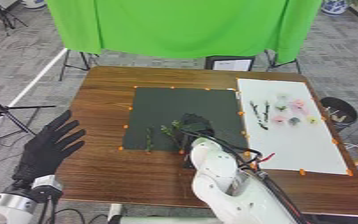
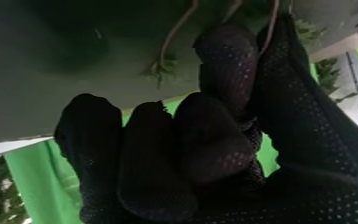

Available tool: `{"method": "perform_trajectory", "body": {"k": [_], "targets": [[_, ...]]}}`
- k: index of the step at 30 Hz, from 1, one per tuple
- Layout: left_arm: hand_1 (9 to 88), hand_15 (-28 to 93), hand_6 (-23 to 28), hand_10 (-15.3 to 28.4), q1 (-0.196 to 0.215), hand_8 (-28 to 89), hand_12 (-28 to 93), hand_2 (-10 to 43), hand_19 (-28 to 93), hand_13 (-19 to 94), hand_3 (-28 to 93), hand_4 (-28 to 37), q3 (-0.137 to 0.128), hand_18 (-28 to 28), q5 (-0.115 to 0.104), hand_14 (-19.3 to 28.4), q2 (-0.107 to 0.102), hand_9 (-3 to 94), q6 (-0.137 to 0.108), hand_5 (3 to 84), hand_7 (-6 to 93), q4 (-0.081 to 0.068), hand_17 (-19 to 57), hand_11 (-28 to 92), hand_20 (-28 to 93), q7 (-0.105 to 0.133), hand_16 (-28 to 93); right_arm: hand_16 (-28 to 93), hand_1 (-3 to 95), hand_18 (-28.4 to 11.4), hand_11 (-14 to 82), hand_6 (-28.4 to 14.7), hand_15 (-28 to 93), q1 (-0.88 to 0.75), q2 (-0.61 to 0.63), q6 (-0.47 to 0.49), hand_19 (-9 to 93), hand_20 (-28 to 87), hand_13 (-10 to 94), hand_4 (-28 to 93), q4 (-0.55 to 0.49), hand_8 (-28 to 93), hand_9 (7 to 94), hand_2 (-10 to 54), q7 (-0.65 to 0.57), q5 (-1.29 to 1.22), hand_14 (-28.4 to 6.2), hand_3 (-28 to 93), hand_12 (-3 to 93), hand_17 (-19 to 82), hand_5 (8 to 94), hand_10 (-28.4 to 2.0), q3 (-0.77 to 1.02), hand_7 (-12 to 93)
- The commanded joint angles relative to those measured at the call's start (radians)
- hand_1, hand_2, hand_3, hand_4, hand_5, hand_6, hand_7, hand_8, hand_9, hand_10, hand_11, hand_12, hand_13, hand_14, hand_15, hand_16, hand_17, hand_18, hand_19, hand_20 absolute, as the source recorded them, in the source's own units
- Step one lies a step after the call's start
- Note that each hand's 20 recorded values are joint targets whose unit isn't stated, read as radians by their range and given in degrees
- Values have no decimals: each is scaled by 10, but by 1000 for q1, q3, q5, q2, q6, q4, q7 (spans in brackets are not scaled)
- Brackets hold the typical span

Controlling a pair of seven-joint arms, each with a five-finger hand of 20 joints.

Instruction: Arrange flowers

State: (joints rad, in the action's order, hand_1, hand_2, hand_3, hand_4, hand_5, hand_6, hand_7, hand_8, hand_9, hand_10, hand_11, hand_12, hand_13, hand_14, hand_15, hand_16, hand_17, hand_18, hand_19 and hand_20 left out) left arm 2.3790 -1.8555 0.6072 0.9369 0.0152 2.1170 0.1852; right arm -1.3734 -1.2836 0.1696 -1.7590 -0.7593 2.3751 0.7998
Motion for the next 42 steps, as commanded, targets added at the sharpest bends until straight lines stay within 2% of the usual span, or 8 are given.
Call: {"method": "perform_trajectory", "body": {"k": [1,2,4,6,21,28,33,42], "targets": [[230,222,25,106,-7,-102,201,-69,369,179,672,-283,9,236,-1,156,-3,218,8,236,175,-7,-112,125,91,-13,21,412,231,-234,617,11,841,5,-17,-37,932,747,859,-121,23,153,934,23,14,15,-65,884,484,535,823,-45,-1,481],[230,222,25,106,-8,-102,201,-68,369,179,671,-283,9,236,-1,156,-4,218,8,236,175,-8,-112,125,91,-15,21,412,231,-234,617,10,841,8,-17,-47,932,747,859,-128,28,135,934,24,14,19,-65,883,484,534,822,-45,-3,484],[229,222,24,107,-7,-102,201,-69,369,179,673,-283,10,236,-2,155,-2,218,6,236,175,-7,-112,126,91,-14,20,410,220,-234,612,8,840,13,-19,-51,932,746,858,-146,35,-37,932,27,17,27,-65,870,483,530,823,-48,-2,519],[230,222,24,106,-9,-102,200,-70,369,179,673,-283,12,236,0,156,-2,218,7,236,176,-8,-112,125,91,-13,20,409,217,-234,610,7,838,19,-15,-65,932,744,857,-155,36,-59,932,20,20,28,-66,863,481,529,820,-49,-3,520],[231,222,24,106,12,-103,200,-69,369,180,674,-283,-1,236,1,155,9,218,5,236,176,0,-113,126,91,-9,20,412,174,-236,603,-1,834,4,37,-41,932,744,844,-175,-92,-72,923,-14,42,-38,-71,843,479,516,812,-51,41,509],[231,223,24,106,29,-103,200,-69,369,180,673,-283,-14,236,3,155,17,218,4,236,176,6,-113,125,91,2,20,391,170,-238,575,-28,819,25,197,-141,932,670,732,-210,-154,-91,818,-21,10,-79,-109,811,456,386,717,-99,127,445],[231,223,25,106,44,-102,201,-69,369,181,675,-283,-20,236,3,155,23,218,1,236,175,11,-113,126,91,4,19,357,175,-244,481,-55,796,70,305,-138,917,553,645,-225,-99,-99,683,-78,-79,-92,-124,800,376,316,592,-132,194,356],[231,221,25,106,43,-102,200,-68,368,180,674,-283,-19,236,5,156,27,218,1,236,175,12,-113,127,90,2,19,352,136,-243,537,-57,807,195,377,-41,932,535,668,-280,52,-85,698,-95,-124,-89,-119,750,410,337,629,-139,157,322]]}}
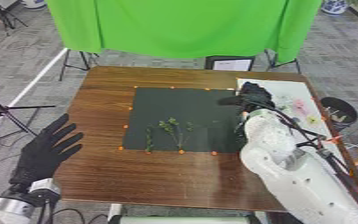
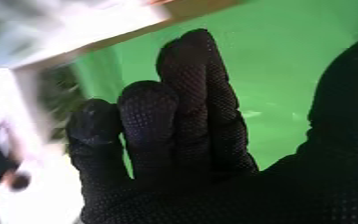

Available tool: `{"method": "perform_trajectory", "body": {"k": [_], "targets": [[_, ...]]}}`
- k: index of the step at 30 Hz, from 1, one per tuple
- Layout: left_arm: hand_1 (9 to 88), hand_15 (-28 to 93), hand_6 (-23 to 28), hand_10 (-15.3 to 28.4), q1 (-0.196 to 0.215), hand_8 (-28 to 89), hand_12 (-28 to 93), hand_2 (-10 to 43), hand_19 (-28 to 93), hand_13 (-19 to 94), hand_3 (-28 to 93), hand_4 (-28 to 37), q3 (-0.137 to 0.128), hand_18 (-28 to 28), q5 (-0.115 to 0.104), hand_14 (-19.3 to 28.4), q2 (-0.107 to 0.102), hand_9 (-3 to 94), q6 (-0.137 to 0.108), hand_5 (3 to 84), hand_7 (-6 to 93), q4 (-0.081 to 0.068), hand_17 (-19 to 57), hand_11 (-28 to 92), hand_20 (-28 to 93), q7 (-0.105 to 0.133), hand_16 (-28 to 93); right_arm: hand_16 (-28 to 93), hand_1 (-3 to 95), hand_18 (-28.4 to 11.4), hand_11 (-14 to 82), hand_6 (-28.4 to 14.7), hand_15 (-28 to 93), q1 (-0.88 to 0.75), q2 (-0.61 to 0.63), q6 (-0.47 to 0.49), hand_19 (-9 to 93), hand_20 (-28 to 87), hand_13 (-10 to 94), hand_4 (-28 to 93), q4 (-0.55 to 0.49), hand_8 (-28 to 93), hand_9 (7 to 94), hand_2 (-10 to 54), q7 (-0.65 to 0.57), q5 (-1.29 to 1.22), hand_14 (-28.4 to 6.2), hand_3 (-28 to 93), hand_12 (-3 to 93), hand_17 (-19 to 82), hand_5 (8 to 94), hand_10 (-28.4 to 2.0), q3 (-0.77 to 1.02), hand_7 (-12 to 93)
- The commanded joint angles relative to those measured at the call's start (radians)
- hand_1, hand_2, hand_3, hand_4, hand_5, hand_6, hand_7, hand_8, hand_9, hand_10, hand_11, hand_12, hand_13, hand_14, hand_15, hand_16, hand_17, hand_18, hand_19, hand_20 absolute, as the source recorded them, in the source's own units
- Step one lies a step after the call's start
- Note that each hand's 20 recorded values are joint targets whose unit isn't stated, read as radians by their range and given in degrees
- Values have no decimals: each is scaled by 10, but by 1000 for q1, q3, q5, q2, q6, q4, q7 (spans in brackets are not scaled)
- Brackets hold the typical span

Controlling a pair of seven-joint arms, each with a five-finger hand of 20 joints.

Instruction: Arrange flowers

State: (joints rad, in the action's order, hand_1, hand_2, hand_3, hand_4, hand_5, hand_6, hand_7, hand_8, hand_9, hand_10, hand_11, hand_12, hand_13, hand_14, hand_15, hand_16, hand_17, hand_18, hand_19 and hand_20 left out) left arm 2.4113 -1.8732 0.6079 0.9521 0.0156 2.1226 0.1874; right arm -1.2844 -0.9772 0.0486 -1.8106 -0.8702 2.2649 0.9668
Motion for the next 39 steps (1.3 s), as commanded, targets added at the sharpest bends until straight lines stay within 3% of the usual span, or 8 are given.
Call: {"method": "perform_trajectory", "body": {"k": [1,15,36,39], "targets": [[230,221,24,106,13,-102,200,-68,369,180,675,-283,-2,236,4,156,14,218,-1,236,175,9,-113,127,91,1,20,354,136,-243,537,-57,807,113,71,99,932,537,669,-281,114,-86,698,-95,-11,24,-119,750,412,337,630,-139,-15,320],[229,220,23,106,19,-103,199,-69,369,181,677,-283,-2,236,3,156,24,219,-7,235,176,11,-113,127,91,9,20,372,160,-244,546,-53,806,151,94,246,932,538,668,-283,202,-83,699,-95,-21,-8,-116,700,436,339,640,-138,-47,307],[229,222,24,106,9,-102,200,-68,368,181,676,-283,5,236,3,155,13,219,-2,236,175,4,-113,127,91,0,20,379,149,-244,552,-47,810,179,93,293,932,559,683,-283,262,-82,707,-95,-15,-4,-112,720,445,357,662,-136,-95,309],[232,222,24,106,5,-102,200,-67,368,181,673,-283,8,236,2,155,11,219,1,236,175,1,-113,127,90,-3,20,382,194,-244,564,-36,815,183,92,294,932,572,699,-282,270,-85,716,-95,6,-8,-108,702,448,368,680,-131,-103,323]]}}
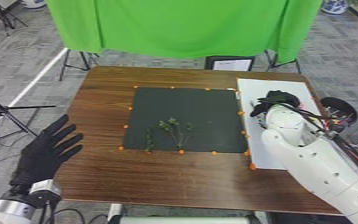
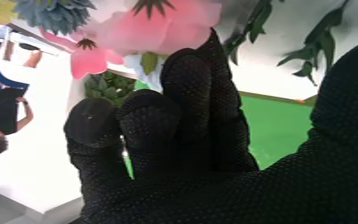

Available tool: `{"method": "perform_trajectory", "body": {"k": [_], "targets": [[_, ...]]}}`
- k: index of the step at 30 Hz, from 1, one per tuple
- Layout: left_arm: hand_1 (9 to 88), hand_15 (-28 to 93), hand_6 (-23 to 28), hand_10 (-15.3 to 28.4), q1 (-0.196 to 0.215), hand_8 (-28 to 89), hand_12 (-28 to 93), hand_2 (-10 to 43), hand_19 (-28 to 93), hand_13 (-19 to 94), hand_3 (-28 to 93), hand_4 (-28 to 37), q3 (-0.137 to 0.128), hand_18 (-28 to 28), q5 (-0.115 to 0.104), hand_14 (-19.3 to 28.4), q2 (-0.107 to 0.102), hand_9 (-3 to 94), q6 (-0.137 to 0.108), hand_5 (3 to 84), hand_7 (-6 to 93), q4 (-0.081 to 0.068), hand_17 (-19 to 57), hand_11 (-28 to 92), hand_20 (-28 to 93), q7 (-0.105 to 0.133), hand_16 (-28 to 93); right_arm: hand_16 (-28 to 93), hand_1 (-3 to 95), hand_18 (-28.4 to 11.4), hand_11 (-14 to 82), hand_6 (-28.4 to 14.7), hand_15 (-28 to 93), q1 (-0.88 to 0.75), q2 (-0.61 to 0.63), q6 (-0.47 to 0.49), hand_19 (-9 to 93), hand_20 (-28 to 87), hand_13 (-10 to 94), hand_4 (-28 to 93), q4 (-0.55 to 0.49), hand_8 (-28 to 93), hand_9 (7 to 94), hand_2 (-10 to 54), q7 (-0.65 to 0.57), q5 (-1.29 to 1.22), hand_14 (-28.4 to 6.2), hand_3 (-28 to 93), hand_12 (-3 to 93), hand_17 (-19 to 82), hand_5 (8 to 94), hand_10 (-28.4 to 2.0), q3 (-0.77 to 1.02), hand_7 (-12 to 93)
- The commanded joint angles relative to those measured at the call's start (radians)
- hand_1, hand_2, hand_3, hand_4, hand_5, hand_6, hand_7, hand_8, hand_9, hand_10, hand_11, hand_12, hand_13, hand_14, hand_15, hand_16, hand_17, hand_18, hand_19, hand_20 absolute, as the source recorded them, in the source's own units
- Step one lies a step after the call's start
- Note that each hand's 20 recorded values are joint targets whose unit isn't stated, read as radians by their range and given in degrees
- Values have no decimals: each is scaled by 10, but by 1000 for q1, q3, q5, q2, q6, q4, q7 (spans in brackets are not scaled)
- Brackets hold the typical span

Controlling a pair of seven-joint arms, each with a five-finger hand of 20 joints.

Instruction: Arrange flowers

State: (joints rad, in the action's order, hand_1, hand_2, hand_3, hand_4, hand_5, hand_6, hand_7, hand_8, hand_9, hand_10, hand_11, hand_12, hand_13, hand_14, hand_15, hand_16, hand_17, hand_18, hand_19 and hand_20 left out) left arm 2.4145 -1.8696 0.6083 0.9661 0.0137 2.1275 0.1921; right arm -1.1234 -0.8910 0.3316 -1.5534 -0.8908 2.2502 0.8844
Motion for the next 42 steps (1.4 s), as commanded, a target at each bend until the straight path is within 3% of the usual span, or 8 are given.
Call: {"method": "perform_trajectory", "body": {"k": [1,10,12,14,15,17,22,42], "targets": [[232,222,24,106,1,-102,200,-66,368,181,672,-283,6,236,2,155,-4,219,4,236,175,-4,-113,127,90,-7,20,384,216,-243,569,-31,817,19,6,8,932,579,706,-282,14,-87,728,-95,37,8,-106,696,449,374,690,-126,-19,329],[230,222,24,106,-12,-103,200,-63,368,181,676,-283,9,235,0,155,-9,219,7,236,175,-11,-113,128,90,-17,20,395,518,-234,573,9,820,15,1,-12,932,613,749,-283,30,-99,820,-95,82,-13,-90,422,449,405,772,-95,-27,358],[231,222,24,106,-8,-103,199,-63,367,181,675,-283,7,235,0,156,-7,220,9,236,176,-10,-113,128,90,-17,20,396,601,-233,571,10,819,10,5,-37,932,615,757,-282,32,60,833,-95,101,-7,-85,314,448,409,784,-89,-32,337],[231,222,24,107,-10,-103,199,-62,367,181,676,-283,10,235,1,156,-10,220,9,236,176,-10,-113,129,90,-16,20,397,662,-231,571,12,818,-3,8,-47,932,618,764,-282,27,104,845,-95,133,-10,-83,261,445,412,798,-86,-21,336],[231,222,24,107,-11,-103,199,-62,367,181,677,-283,10,235,1,156,-9,220,9,236,176,-11,-113,129,90,-17,20,397,675,-229,570,14,818,-1,7,-54,932,621,769,-283,25,116,852,-95,117,-22,-81,280,444,416,806,-83,-27,336],[231,223,24,106,-6,-103,199,-61,368,181,677,-283,8,236,1,156,-9,220,11,236,176,-9,-113,129,90,-13,20,397,568,-225,568,23,820,-13,9,-52,932,632,780,-283,17,124,872,-95,143,-14,-78,554,444,427,830,-76,-15,338],[231,224,24,107,-4,-103,198,-59,368,181,675,-283,5,236,1,156,-8,220,11,236,176,-7,-113,129,90,-15,20,409,474,-225,578,11,821,-20,8,-72,932,642,783,-283,-9,167,871,-95,144,-46,-78,767,457,430,827,-73,3,354],[229,223,24,107,6,-103,197,-56,368,181,678,-283,2,235,2,156,4,220,7,236,176,-3,-114,129,90,-13,19,411,437,-228,634,-24,858,-85,29,-249,932,688,787,-222,-208,216,861,-95,183,-30,-81,858,469,438,802,-75,85,439]]}}
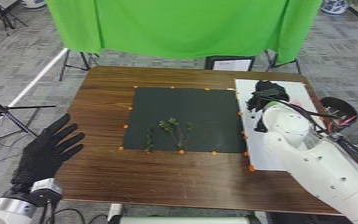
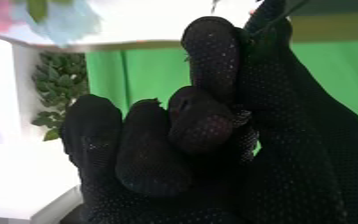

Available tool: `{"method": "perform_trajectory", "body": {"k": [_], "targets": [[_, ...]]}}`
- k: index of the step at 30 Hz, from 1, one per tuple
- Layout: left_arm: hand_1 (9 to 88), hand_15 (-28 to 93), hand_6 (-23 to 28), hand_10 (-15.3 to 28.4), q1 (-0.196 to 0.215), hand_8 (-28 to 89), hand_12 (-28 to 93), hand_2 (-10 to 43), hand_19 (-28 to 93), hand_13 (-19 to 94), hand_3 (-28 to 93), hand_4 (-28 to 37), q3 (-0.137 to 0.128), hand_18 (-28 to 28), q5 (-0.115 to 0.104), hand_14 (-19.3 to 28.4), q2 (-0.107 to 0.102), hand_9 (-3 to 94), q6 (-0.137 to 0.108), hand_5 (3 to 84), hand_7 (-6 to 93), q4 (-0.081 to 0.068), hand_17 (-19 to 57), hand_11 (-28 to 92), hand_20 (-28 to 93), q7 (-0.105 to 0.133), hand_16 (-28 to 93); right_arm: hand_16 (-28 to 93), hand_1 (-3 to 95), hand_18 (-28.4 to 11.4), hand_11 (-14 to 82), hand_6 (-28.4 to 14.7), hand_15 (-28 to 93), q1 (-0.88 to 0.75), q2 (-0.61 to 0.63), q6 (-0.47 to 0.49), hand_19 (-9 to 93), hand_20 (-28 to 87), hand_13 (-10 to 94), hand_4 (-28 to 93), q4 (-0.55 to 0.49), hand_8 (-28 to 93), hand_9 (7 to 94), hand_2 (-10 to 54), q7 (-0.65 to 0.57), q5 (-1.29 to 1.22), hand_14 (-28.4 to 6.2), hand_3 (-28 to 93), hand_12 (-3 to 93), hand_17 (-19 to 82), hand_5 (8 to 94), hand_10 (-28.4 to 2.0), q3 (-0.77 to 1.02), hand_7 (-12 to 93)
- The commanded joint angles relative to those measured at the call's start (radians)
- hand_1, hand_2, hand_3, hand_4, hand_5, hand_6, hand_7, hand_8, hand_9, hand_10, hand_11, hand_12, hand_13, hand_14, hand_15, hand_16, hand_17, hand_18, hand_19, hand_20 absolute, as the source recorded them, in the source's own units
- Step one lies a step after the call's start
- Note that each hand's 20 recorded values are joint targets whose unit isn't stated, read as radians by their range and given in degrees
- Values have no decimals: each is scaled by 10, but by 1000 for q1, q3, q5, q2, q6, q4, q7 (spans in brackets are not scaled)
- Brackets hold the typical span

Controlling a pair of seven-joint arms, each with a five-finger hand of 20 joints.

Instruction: Arrange flowers

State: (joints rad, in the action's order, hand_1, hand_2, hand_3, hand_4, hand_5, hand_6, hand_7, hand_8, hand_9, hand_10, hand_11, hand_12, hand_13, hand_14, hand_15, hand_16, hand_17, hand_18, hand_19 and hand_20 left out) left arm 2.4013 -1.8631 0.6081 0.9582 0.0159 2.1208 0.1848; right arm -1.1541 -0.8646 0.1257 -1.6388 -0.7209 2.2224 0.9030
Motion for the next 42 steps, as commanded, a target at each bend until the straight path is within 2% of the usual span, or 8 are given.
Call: {"method": "perform_trajectory", "body": {"k": [1,8,14,24,27,42], "targets": [[229,223,24,107,20,-103,197,-56,368,181,678,-283,-4,235,2,157,13,220,2,236,177,4,-114,128,90,-5,19,411,436,-228,634,-24,859,-65,0,-45,932,689,788,-219,-142,217,861,-95,13,1,-82,859,469,439,802,-75,70,439],[229,222,24,108,12,-103,198,-56,367,182,678,-283,0,235,1,156,14,221,4,236,176,0,-114,129,90,-10,19,410,432,-229,639,-24,865,-140,-51,-73,932,700,791,-198,-261,226,863,-95,34,-17,-81,852,472,447,802,-74,95,444],[229,222,25,107,5,-103,198,-55,367,182,677,-283,3,235,1,156,11,221,9,237,176,-4,-114,129,90,-16,19,410,429,-228,641,-24,867,-183,-104,-72,932,704,793,-190,-316,228,864,-95,44,0,-82,851,473,449,801,-74,77,447],[228,223,24,108,-6,-103,198,-56,368,181,679,-283,10,235,-1,156,6,221,19,236,177,-11,-114,130,90,-29,20,407,423,-228,644,-21,871,-238,-151,-37,932,712,803,-179,-271,232,869,-95,1,61,-77,849,472,464,800,-70,24,454],[229,223,24,108,-4,-103,198,-55,368,182,678,-283,10,236,-1,156,7,220,18,237,176,-11,-114,130,90,-28,19,406,424,-228,644,-20,871,-256,-149,-35,932,714,807,-177,-236,234,871,-95,31,119,-76,846,472,467,800,-69,21,456],[229,225,25,108,-3,-103,197,-55,368,182,677,-283,13,236,1,156,13,221,17,237,175,-11,-114,129,90,-27,19,405,403,-230,634,-3,863,-265,-168,34,932,721,828,-169,-196,225,889,-95,-32,164,-72,845,467,493,816,-66,-8,446]]}}
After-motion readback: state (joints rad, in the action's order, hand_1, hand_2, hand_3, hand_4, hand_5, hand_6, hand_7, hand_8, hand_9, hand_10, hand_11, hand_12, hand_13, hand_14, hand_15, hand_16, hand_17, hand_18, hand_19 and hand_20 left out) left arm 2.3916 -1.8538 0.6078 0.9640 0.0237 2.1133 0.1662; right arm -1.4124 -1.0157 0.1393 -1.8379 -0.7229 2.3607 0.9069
